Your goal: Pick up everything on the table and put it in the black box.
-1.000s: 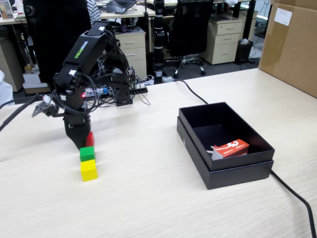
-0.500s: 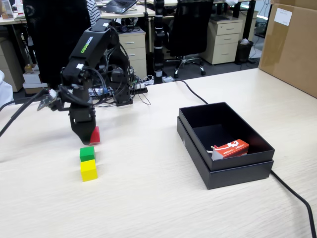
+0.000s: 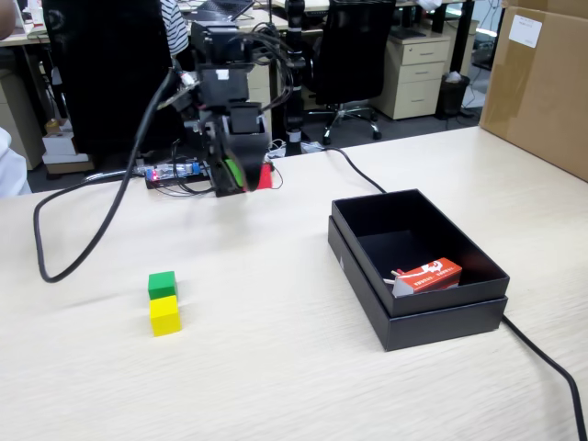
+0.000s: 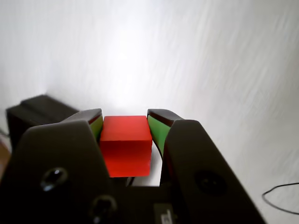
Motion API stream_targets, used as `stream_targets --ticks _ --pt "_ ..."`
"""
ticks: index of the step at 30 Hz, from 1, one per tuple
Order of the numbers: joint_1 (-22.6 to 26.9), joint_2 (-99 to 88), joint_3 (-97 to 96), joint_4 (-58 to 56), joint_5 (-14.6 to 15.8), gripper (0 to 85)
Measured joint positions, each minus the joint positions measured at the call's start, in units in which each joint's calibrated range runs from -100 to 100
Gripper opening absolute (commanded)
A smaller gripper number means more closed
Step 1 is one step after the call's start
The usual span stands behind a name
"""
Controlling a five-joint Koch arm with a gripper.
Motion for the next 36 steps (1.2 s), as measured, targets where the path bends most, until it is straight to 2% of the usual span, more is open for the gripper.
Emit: stream_targets --ticks 1,3,5,7,8,9,11,15,36 --pt "2.7 0.5 4.7 0.0 1.8 0.9" --pt "6.7 12.2 18.3 -0.5 2.9 0.9" --pt "7.4 15.7 21.4 -0.6 3.7 0.9" --pt "8.6 33.3 30.8 -1.8 5.1 0.9" --pt "8.6 33.3 30.8 -1.8 5.1 0.9" --pt "9.1 42.8 40.2 -3.8 5.4 0.9" --pt "9.3 48.4 44.9 -4.0 5.6 0.9" --pt "9.7 57.5 45.0 -4.7 5.7 0.9" --pt "10.4 71.7 45.4 -4.4 6.2 1.2"
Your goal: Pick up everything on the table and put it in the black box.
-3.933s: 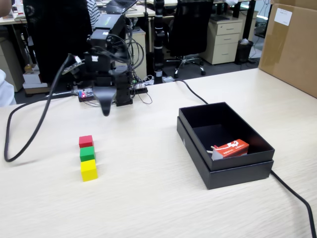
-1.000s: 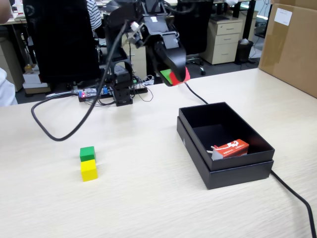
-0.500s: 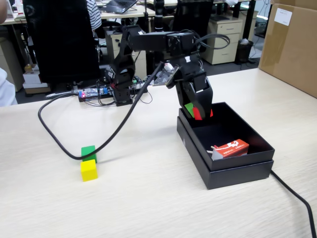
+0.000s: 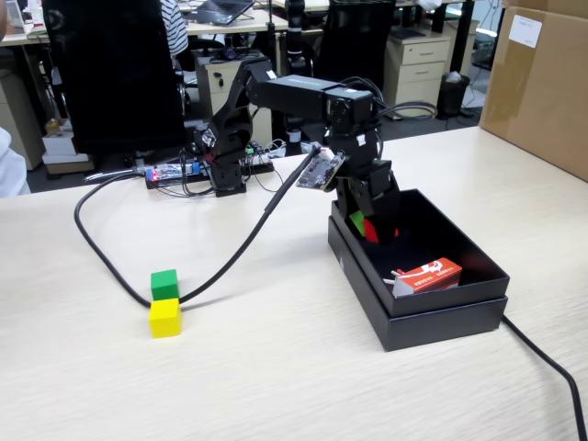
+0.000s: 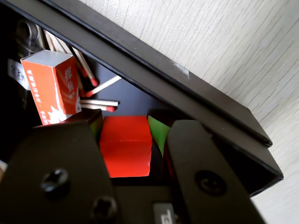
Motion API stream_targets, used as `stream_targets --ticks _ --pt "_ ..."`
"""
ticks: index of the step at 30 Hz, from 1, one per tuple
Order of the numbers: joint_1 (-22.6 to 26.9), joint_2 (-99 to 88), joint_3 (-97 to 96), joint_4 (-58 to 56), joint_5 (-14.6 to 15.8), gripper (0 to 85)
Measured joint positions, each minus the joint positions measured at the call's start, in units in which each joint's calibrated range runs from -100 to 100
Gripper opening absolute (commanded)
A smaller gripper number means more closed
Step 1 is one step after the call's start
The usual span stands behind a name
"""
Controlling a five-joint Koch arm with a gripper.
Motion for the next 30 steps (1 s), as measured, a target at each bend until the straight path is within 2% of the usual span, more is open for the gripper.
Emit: stream_targets --ticks 1,4,8,10,15,23,30 --pt "0.0 0.0 0.0 0.0 0.0 1.3" --pt "-0.1 0.5 0.1 0.1 0.0 12.1" --pt "-0.1 2.2 0.3 0.3 0.0 16.1" --pt "-0.1 2.5 0.3 0.3 0.0 26.9" --pt "-0.1 3.2 -0.1 0.4 0.0 39.0" --pt "-0.5 0.3 -1.1 0.4 0.0 41.8" --pt "-4.6 -20.1 -5.8 -1.3 0.0 41.8"
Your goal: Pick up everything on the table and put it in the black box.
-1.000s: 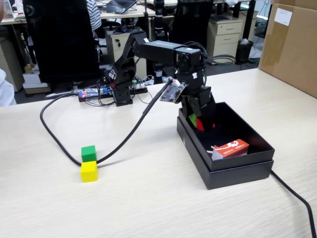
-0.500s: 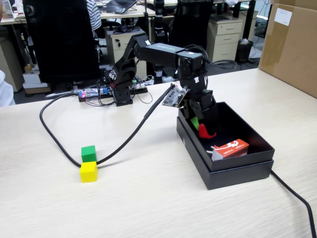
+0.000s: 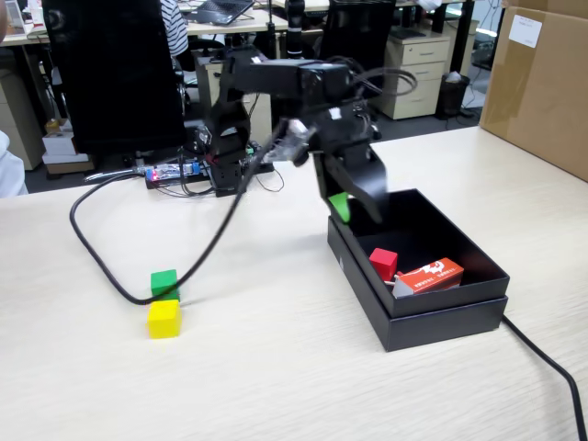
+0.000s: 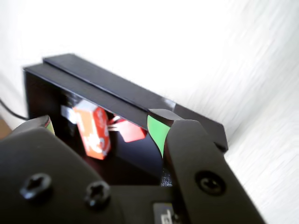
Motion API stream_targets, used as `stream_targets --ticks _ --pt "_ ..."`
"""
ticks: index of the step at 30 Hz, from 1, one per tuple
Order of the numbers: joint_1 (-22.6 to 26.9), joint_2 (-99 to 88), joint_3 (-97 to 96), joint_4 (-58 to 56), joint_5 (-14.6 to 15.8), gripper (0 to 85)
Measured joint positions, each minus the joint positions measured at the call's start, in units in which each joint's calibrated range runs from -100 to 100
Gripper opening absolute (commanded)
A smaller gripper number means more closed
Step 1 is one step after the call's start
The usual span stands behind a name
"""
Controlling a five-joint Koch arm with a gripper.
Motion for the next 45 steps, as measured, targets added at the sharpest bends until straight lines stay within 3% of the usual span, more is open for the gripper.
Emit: stream_targets --ticks 10,18,28,36,45 --pt "-8.6 -31.6 -23.2 -0.1 -5.1 46.4" --pt "-17.6 -37.8 -38.5 4.2 -10.9 46.5" --pt "-24.6 -17.9 -35.5 10.4 -15.4 46.4" --pt "-26.0 -2.1 -27.4 10.4 -16.1 46.1" --pt "-25.4 0.3 -27.2 10.4 -16.1 43.9"
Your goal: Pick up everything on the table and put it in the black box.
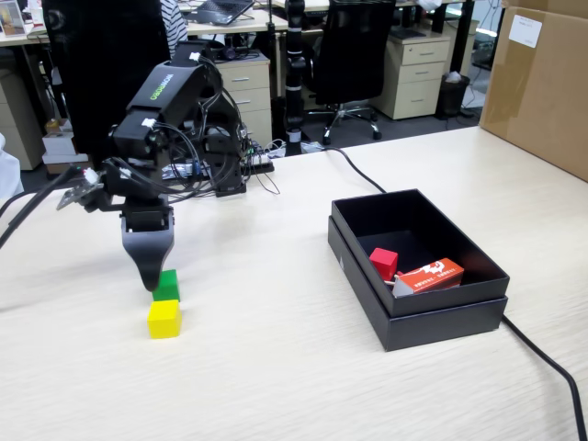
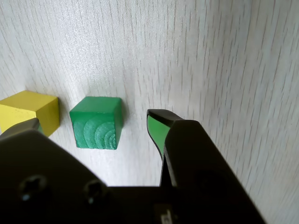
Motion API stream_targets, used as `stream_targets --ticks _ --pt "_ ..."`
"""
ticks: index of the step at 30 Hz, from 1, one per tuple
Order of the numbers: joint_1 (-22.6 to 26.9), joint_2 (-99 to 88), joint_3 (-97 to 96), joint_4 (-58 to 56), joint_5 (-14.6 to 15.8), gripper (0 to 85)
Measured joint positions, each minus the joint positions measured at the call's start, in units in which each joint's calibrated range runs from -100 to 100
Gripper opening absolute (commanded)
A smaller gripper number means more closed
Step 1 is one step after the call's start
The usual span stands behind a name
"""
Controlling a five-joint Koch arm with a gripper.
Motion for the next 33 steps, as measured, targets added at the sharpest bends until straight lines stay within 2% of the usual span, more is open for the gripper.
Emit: stream_targets --ticks 11,16,20,21,26,30,31,33 --pt "0.7 7.6 2.2 0.0 0.0 41.1" --pt "0.8 10.1 4.8 0.3 0.0 22.9" --pt "0.7 10.6 5.5 0.3 0.5 3.5" --pt "0.7 10.6 5.5 0.3 0.5 1.1" --pt "0.8 8.0 4.6 0.3 0.7 0.9" --pt "2.7 -4.5 1.0 0.3 1.4 0.9" --pt "4.5 -12.9 -0.4 0.4 2.0 0.9" --pt "6.1 -18.1 -2.4 0.2 2.8 0.9"
